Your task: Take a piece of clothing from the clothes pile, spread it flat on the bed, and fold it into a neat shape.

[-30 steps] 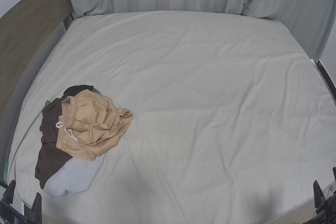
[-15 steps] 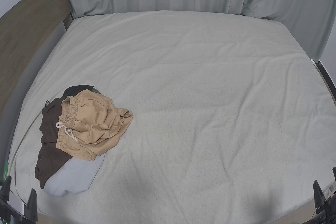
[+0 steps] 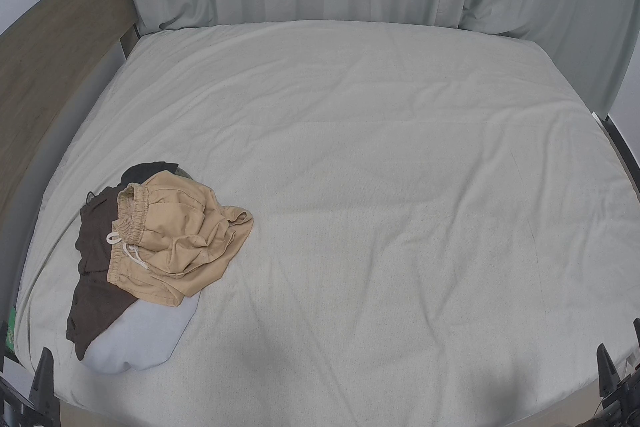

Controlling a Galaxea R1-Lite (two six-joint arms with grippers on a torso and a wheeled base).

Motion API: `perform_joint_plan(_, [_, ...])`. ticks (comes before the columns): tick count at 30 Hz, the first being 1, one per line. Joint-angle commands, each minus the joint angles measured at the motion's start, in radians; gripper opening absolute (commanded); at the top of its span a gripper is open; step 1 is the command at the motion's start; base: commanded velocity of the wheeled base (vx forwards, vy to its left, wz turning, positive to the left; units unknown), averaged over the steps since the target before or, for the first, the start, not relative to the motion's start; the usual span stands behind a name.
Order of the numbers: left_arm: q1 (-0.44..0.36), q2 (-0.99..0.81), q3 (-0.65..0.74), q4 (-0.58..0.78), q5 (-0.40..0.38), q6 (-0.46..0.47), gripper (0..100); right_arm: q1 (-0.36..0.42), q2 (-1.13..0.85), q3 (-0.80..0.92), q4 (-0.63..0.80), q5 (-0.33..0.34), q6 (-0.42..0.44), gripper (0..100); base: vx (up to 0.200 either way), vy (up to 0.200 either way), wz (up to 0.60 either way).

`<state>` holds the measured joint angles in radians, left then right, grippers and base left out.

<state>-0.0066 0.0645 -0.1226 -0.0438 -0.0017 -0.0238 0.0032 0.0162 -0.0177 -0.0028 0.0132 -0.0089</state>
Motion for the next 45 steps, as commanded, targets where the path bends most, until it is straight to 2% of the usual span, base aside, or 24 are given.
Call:
perform_joint_plan(1, [-0.001,0.043,-0.008,-0.001,-0.001,-0.002,100,0.001,-0.016,0.018,0.0,0.001,0.0,100,0.0,0.0,0.0])
perform_joint_plan(15, [-0.053,0.159,-0.043,-0.007,-0.011,-0.136,100,0.001,-0.016,0.018,0.0,0.001,0.0,100,0.0,0.0,0.0])
perform_joint_plan(29, [-0.058,0.296,-0.104,-0.031,-0.054,-0.14,100,0.001,-0.016,0.018,0.0,0.001,0.0,100,0.0,0.0,0.0])
perform_joint_plan(37, [-0.058,0.482,-0.149,-0.145,-0.075,-0.208,100,0.001,-0.016,0.018,0.0,0.001,0.0,100,0.0,0.0,0.0])
perform_joint_plan(45, [-0.058,0.594,-0.143,-0.214,-0.109,-0.206,100,0.001,-0.016,0.018,0.0,0.001,0.0,100,0.0,0.0,0.0])
